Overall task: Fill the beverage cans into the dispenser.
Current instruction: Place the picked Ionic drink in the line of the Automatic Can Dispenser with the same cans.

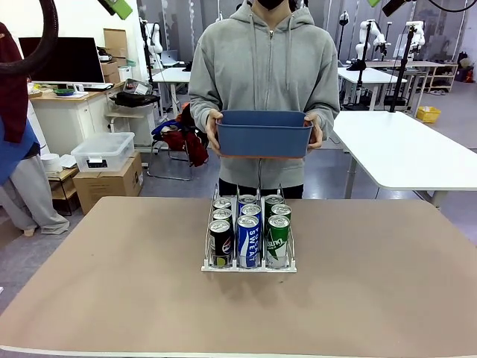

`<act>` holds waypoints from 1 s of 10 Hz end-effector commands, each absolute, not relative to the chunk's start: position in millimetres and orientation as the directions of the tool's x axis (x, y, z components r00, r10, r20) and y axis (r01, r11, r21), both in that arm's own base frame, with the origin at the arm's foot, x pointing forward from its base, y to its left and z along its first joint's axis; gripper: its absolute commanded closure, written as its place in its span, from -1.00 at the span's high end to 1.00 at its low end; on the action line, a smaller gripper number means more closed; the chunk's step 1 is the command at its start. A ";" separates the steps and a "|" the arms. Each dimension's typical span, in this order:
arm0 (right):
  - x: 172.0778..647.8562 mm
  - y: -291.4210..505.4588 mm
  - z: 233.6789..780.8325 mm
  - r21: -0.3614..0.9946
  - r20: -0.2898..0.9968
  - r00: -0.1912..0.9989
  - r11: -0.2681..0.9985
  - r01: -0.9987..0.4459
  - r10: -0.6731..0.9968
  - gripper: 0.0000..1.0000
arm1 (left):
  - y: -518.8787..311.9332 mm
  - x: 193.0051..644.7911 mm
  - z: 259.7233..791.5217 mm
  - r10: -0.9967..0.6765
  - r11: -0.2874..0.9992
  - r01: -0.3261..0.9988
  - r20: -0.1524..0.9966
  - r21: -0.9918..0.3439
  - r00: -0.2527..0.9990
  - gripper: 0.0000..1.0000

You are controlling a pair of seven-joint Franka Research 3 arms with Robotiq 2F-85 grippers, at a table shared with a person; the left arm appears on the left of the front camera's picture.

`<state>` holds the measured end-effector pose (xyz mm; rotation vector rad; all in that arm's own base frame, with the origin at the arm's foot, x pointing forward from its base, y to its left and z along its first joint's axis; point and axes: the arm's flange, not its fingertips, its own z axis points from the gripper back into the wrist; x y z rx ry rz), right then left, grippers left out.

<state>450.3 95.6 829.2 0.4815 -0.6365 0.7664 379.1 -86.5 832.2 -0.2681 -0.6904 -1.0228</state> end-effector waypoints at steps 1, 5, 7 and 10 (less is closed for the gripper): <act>447.3 95.4 827.9 0.184 0.681 0.559 0.629 -0.756 0.473 1.00 | -82.8 379.4 833.1 -0.689 0.510 0.855 0.641 0.097 0.339 1.00; 447.3 95.4 827.9 0.184 0.681 0.559 0.629 -0.756 0.473 1.00 | -82.8 379.4 833.1 -0.689 0.510 0.855 0.641 0.097 0.339 1.00; 447.3 95.4 827.9 0.184 0.681 0.559 0.629 -0.756 0.473 1.00 | -82.8 379.4 833.1 -0.689 0.510 0.855 0.641 0.097 0.339 1.00; 447.3 95.4 827.9 0.184 0.681 0.559 0.629 -0.756 0.473 1.00 | -82.8 379.4 833.1 -0.689 0.510 0.855 0.641 0.097 0.339 1.00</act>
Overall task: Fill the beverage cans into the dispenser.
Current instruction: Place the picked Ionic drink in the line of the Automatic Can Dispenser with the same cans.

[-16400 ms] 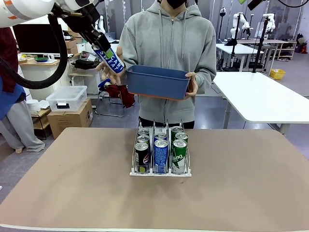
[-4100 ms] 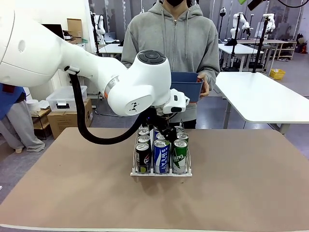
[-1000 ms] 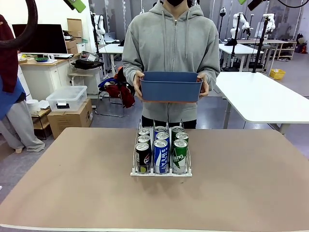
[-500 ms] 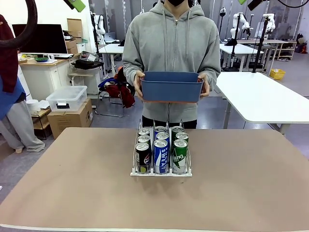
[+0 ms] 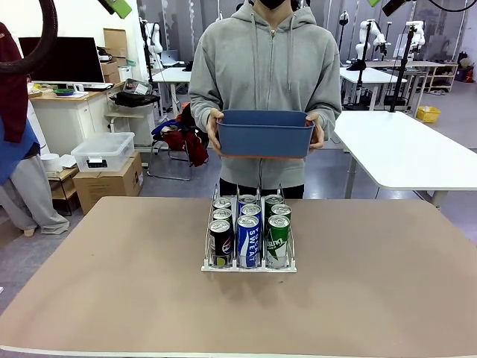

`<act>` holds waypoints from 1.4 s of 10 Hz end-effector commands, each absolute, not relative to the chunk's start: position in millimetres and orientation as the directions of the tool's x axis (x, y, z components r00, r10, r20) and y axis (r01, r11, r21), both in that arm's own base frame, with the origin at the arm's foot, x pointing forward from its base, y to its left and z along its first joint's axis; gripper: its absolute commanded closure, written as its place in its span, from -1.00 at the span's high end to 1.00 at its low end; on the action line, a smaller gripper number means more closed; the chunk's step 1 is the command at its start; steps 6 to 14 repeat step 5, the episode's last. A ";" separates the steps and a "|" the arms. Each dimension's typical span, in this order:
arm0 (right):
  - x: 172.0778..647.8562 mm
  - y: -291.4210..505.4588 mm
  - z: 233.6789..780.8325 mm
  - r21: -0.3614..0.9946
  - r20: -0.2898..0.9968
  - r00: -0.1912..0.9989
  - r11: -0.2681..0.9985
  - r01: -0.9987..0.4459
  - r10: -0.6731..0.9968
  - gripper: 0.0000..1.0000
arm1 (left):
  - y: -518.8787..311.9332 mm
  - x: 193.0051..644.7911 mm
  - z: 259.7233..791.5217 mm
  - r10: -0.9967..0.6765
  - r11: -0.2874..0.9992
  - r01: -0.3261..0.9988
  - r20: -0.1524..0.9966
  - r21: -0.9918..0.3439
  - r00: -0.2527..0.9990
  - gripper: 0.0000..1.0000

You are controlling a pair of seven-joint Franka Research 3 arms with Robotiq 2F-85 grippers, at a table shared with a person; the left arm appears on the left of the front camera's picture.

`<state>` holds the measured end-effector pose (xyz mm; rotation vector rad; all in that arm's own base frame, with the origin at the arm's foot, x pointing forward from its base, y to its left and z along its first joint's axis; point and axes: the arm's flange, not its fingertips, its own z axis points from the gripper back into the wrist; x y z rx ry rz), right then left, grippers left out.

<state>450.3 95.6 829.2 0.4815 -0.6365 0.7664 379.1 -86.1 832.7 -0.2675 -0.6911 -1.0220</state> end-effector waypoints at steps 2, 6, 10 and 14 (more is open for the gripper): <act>447.3 95.4 827.9 0.184 0.681 0.559 0.629 -0.756 0.473 1.00 | -82.8 379.4 833.1 -0.689 0.510 0.855 0.641 0.097 0.339 1.00; 447.3 95.4 827.9 0.184 0.681 0.559 0.629 -0.756 0.473 1.00 | -82.8 379.4 833.1 -0.689 0.510 0.855 0.641 0.097 0.339 1.00; 447.3 95.4 827.9 0.184 0.681 0.559 0.629 -0.756 0.473 1.00 | -82.8 379.4 833.1 -0.689 0.510 0.855 0.641 0.097 0.339 1.00; 447.3 95.4 827.9 0.184 0.681 0.559 0.629 -0.756 0.473 1.00 | -82.8 379.4 833.1 -0.689 0.510 0.855 0.641 0.097 0.339 1.00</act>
